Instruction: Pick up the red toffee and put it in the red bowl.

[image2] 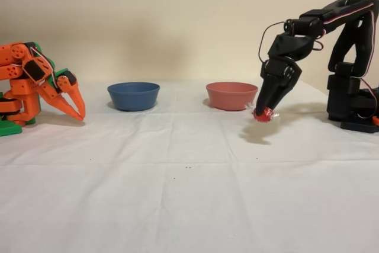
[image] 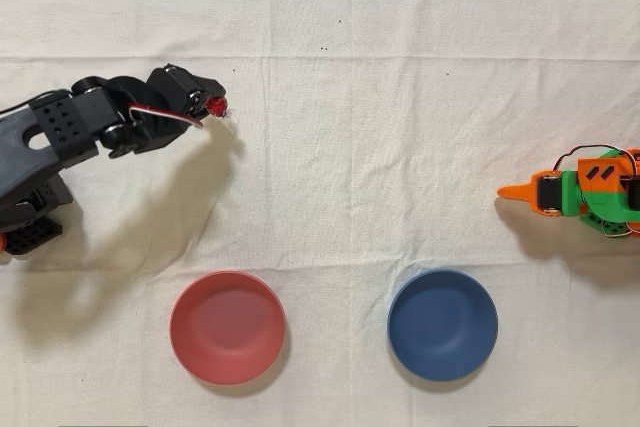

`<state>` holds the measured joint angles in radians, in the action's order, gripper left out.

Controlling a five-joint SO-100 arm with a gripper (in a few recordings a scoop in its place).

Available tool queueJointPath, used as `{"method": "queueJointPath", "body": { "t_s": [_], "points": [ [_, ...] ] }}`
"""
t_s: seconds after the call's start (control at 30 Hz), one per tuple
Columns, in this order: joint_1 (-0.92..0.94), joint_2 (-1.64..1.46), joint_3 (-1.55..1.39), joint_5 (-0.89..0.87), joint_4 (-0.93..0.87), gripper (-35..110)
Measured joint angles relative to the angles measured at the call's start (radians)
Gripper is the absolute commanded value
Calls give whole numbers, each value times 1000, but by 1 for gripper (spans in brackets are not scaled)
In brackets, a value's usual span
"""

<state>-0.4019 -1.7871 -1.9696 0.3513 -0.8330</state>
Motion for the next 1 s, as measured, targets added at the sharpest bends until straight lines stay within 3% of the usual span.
{"method": "queueJointPath", "body": {
  "t_s": [0.6, 1.0],
  "points": [
    [313, -46, 293, 91, -224, 6],
    [529, -78, 322, 209, -227, 7]
  ]
}}
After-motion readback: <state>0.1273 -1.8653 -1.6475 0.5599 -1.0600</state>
